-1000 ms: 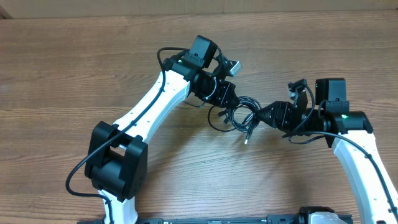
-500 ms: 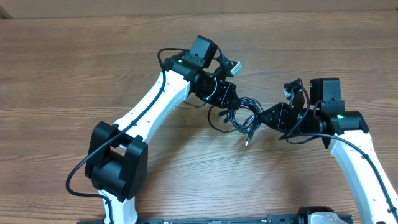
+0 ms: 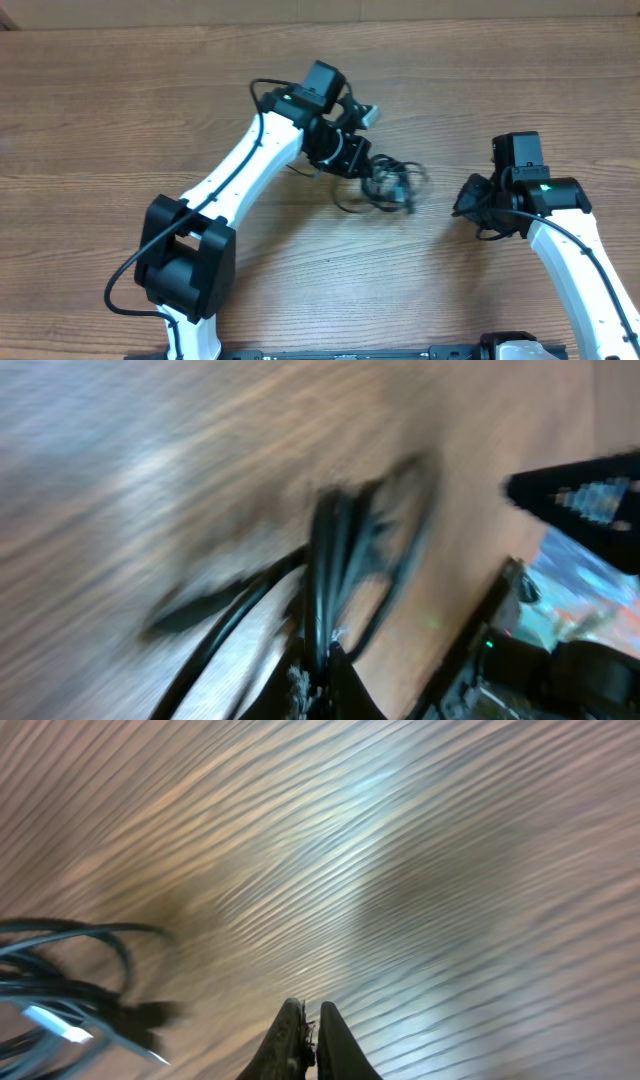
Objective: Untangle cables
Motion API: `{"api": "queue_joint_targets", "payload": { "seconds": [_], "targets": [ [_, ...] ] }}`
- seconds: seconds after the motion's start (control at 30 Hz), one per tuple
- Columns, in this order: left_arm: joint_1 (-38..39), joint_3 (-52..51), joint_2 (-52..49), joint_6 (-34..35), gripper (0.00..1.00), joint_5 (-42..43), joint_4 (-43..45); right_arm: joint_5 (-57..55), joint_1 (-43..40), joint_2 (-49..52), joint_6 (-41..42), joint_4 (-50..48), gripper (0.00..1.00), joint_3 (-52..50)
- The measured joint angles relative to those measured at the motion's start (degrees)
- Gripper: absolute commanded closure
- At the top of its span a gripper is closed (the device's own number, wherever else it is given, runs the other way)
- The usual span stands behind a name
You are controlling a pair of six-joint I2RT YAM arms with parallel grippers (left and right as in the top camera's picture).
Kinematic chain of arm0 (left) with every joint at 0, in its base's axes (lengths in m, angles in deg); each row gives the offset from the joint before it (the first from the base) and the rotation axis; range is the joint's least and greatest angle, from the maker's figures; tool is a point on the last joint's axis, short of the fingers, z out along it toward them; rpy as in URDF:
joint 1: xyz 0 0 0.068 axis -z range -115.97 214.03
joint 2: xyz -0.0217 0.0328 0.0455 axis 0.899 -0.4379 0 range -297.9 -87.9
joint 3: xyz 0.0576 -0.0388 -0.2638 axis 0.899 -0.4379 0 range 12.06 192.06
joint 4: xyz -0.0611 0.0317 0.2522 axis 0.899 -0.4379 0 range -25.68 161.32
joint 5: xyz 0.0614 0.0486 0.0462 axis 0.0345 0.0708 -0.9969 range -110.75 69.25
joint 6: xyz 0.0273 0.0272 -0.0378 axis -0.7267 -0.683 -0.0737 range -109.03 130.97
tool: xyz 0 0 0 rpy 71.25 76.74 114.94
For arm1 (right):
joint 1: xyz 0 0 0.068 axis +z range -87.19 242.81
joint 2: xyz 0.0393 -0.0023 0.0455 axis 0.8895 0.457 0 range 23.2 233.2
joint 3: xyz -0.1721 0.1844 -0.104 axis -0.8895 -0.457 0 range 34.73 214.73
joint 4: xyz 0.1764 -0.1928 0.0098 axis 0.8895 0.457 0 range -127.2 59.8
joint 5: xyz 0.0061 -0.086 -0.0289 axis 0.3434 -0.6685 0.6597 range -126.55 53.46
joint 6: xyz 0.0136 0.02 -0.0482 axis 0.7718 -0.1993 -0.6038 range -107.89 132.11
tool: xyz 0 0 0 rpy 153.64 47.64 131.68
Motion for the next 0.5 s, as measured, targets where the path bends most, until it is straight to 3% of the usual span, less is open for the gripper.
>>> {"api": "queue_joint_targets", "payload": {
  "seconds": [0.17, 0.23, 0.37, 0.5],
  "targets": [
    [-2.2, 0.0, 0.0, -0.1, 0.96, -2.2, -0.2, -4.3, -0.3, 0.0, 2.3, 0.5, 0.94, 0.0],
    [-2.1, 0.0, 0.0, -0.1, 0.96, -2.3, -0.2, -3.3, -0.3, 0.0, 2.5, -0.6, 0.87, 0.0],
    [-1.7, 0.0, 0.0, -1.2, 0.96, -1.4, -0.2, 6.0, -0.3, 0.0, -2.5, -4.6, 0.60, 0.0],
    [-1.7, 0.0, 0.0, -2.8, 0.96, 3.8, 1.1, 15.9, -0.3, 0.0, -8.0, -6.3, 0.59, 0.0]
  ]
}}
